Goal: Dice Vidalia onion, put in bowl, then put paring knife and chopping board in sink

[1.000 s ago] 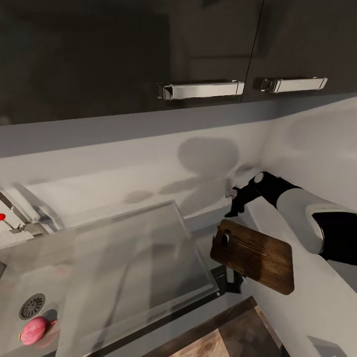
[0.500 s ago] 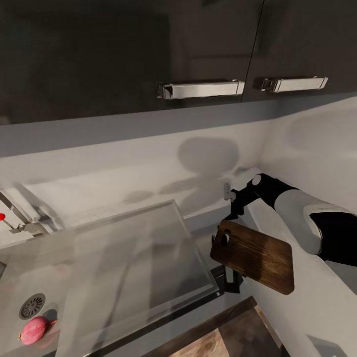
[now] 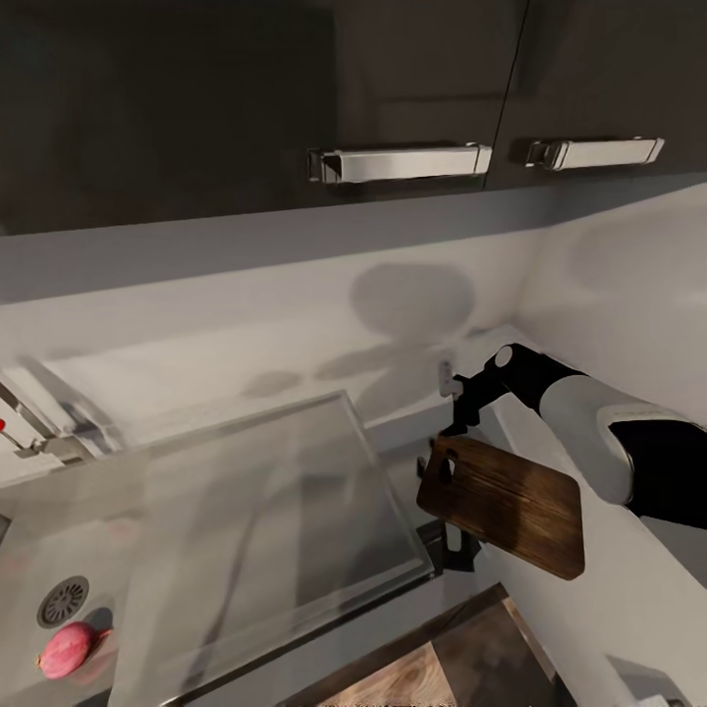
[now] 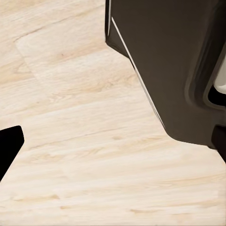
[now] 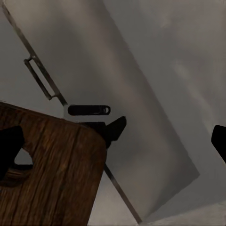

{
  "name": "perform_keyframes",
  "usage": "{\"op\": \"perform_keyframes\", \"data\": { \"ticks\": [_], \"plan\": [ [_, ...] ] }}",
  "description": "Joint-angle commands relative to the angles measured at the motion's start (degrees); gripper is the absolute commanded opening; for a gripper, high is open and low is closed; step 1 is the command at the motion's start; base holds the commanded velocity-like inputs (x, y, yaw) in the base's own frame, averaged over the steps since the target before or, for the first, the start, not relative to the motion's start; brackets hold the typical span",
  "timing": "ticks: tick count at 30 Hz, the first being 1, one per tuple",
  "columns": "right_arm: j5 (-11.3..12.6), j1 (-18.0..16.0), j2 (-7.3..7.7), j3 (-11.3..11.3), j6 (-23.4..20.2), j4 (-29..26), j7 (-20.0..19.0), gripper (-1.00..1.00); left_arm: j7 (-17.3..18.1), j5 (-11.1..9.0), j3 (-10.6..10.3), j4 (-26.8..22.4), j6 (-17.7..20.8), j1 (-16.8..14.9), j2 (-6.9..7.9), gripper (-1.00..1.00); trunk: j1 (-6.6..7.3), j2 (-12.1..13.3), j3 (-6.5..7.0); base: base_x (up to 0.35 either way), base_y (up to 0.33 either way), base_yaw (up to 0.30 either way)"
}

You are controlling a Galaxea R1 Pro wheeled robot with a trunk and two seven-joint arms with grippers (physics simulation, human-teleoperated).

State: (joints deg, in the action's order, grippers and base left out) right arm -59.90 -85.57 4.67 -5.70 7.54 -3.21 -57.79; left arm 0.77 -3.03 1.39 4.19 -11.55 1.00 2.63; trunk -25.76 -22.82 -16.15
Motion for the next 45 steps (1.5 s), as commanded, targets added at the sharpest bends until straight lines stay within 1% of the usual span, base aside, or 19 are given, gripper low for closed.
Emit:
{"op": "perform_keyframes", "data": {
  "ticks": [1,7,15,21,30,36,45],
  "plan": [
    [0.0,0.0,-0.12,-0.4,0.5,0.0,0.0,1.00,0.1,-0.3,0.1,0.1,-0.3,0.0,0.00,1.00,-0.03,-0.1,-0.18,0.000,0.000,0.000],
    [0.0,0.0,-0.93,-0.4,0.6,0.0,-0.2,1.00,0.1,-0.3,0.1,0.1,-0.3,0.0,0.00,1.00,-0.03,-0.1,-0.40,0.000,0.000,0.000],
    [0.0,0.0,-1.45,-0.4,0.6,1.3,-0.4,1.00,0.1,-0.3,0.1,0.1,-0.3,0.0,0.00,1.00,-0.03,-0.1,-0.43,0.000,0.000,0.000],
    [0.0,1.3,-1.50,-0.4,0.6,1.7,-0.3,1.00,0.1,-0.3,0.1,0.1,-0.3,0.0,0.00,1.00,-0.03,-0.1,-0.43,0.000,0.000,0.000],
    [0.1,1.7,-1.40,-0.4,0.6,1.8,-0.3,1.00,0.1,-0.3,0.1,0.1,-0.3,0.0,0.00,1.00,-0.03,-0.1,-0.43,0.000,0.000,0.000],
    [0.1,3.1,-1.34,-0.4,0.6,1.8,-0.3,1.00,0.1,-0.3,0.1,0.1,-0.3,0.0,0.00,1.00,-0.03,-0.1,-0.43,0.000,0.000,0.000],
    [0.1,3.4,-1.33,-0.4,0.6,1.8,-0.1,1.00,0.1,-0.3,0.1,0.1,-0.3,0.0,0.00,1.00,-0.03,-0.1,-0.43,0.000,0.000,0.000]
  ]
}}
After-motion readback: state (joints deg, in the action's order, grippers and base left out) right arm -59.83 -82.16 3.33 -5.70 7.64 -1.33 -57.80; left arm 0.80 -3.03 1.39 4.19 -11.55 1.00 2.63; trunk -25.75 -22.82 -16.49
